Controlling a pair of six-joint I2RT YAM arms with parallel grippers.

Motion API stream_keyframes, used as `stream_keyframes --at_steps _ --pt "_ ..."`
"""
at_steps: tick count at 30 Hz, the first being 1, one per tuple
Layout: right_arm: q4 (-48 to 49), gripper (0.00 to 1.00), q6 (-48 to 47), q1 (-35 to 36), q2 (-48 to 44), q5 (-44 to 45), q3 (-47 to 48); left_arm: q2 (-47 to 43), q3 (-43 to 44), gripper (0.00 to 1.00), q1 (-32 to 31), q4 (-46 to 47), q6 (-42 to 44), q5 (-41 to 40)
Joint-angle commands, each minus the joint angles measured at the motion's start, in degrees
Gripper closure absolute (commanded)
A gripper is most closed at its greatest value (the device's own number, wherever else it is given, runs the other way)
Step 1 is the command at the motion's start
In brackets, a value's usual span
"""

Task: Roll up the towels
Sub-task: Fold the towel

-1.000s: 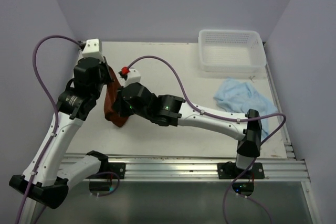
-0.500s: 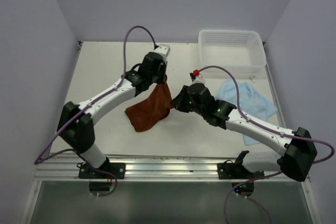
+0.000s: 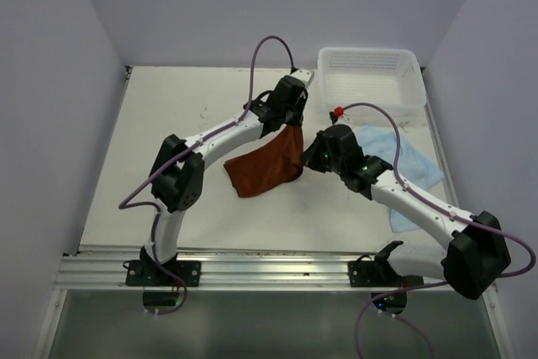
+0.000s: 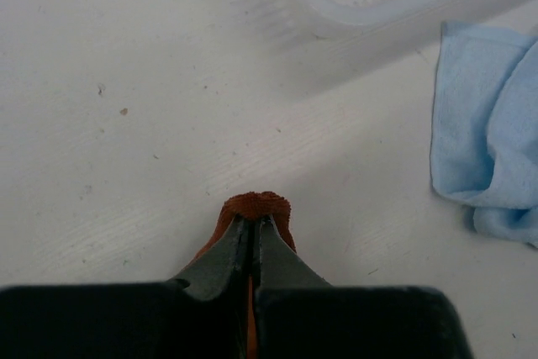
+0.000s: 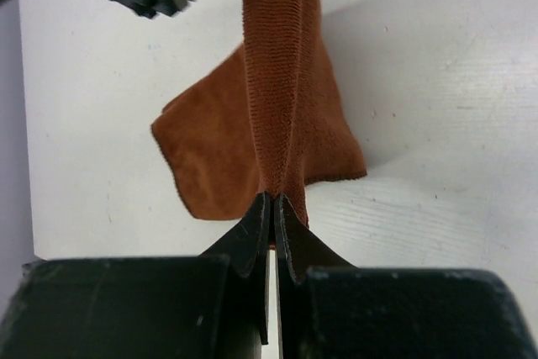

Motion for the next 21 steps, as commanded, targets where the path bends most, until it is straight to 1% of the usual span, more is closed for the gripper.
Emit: stream_keyframes --at_steps 1,5,6,7,9,10,11,14,16,19,20,21 --pt "-6.86 1.00 -4.74 0.84 0.73 -2.77 4.49 -1.45 4.17 1.00 3.13 4.86 2.14 -6.29" --pt "-10.28 1.00 -5.89 0.32 1.61 0.39 6.34 -0.40 5.31 1.00 3.22 4.33 2.76 -4.80" --pt "-10.73 0.98 -6.85 0.14 1.52 1.10 6.52 -0.04 5.40 1.00 3.22 4.59 2.23 -3.84" --pt "-11.08 0.84 -7.46 -0.21 1.26 1.97 6.70 0.05 5.32 1.00 3.13 4.76 1.88 -3.13" --pt "-12.48 0.66 -8.87 -1.87 1.00 3.12 7.57 0.57 5.40 1.00 3.22 4.77 0.48 -1.38" --pt "-12.84 0.55 -10.09 -2.66 0.73 3.12 7.84 0.57 5.23 1.00 3.13 4.77 -0.14 -0.93" --pt "-12.93 0.49 -10.63 -4.67 0.65 2.86 8.19 0.66 5.05 1.00 3.13 4.85 -1.10 -0.40" --pt "-9.95 0.43 -12.12 -9.25 0.99 -0.99 7.41 1.10 4.17 1.00 3.13 5.47 -2.43 2.58" --pt "-8.19 0.42 -13.35 -10.75 1.61 -2.23 7.23 1.63 4.00 1.00 3.04 5.56 -3.57 4.17" --pt "-1.52 0.40 -16.86 -11.11 2.66 -2.41 5.91 1.89 3.65 1.00 3.04 5.73 -4.71 6.01" --pt "4.24 0.40 -18.44 -11.11 3.10 -3.37 4.69 1.98 3.65 1.00 2.95 5.73 -5.50 6.37" --pt "6.56 0.40 -20.02 -11.11 4.32 -3.21 4.33 1.98 3.56 1.00 3.04 5.73 -5.85 6.98"
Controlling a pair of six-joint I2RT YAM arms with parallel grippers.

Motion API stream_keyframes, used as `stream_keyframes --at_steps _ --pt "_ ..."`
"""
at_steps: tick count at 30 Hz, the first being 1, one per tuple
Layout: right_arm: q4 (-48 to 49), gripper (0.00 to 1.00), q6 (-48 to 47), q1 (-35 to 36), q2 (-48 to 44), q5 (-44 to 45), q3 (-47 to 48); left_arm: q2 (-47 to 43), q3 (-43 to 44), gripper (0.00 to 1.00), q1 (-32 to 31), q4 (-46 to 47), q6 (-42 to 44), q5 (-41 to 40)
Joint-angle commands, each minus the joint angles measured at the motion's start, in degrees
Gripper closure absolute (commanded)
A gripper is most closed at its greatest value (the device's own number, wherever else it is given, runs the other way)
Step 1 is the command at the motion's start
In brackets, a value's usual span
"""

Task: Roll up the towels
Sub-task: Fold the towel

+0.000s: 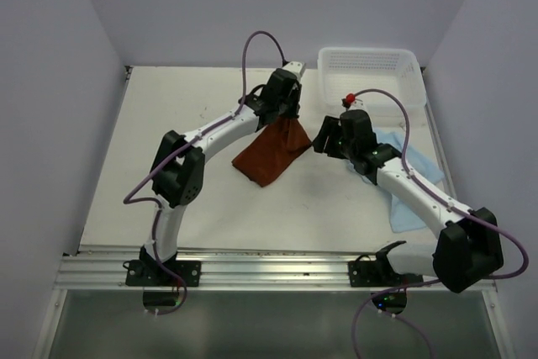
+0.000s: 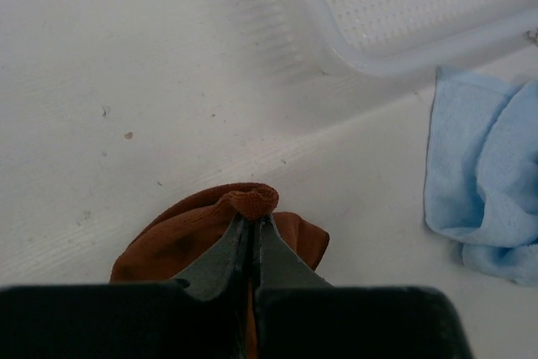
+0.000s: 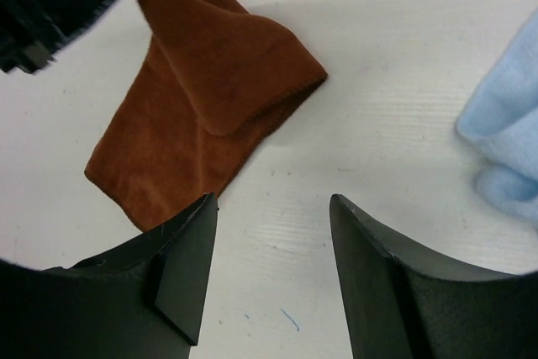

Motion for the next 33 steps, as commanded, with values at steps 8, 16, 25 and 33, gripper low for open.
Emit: stream_keyframes --at_steps 8,16,25,33 --pt "26.87 0.42 -8.75 0.56 11.53 -5.95 -0.08 0.21 1.68 1.00 -0.26 3.00 -6.31 3.58" --pt "36.04 0.39 -13.22 2.05 17.15 -4.73 0.35 0.74 3.17 1.00 -0.17 2.04 -8.16 3.67" --pt "40.26 0.36 -16.83 6.70 21.73 2.47 0.44 -0.93 2.56 1.00 1.15 1.59 -11.06 4.37" --pt "43.69 0.39 -19.21 9.70 23.93 20.48 0.53 -2.16 1.16 1.00 1.50 1.24 -11.59 5.68"
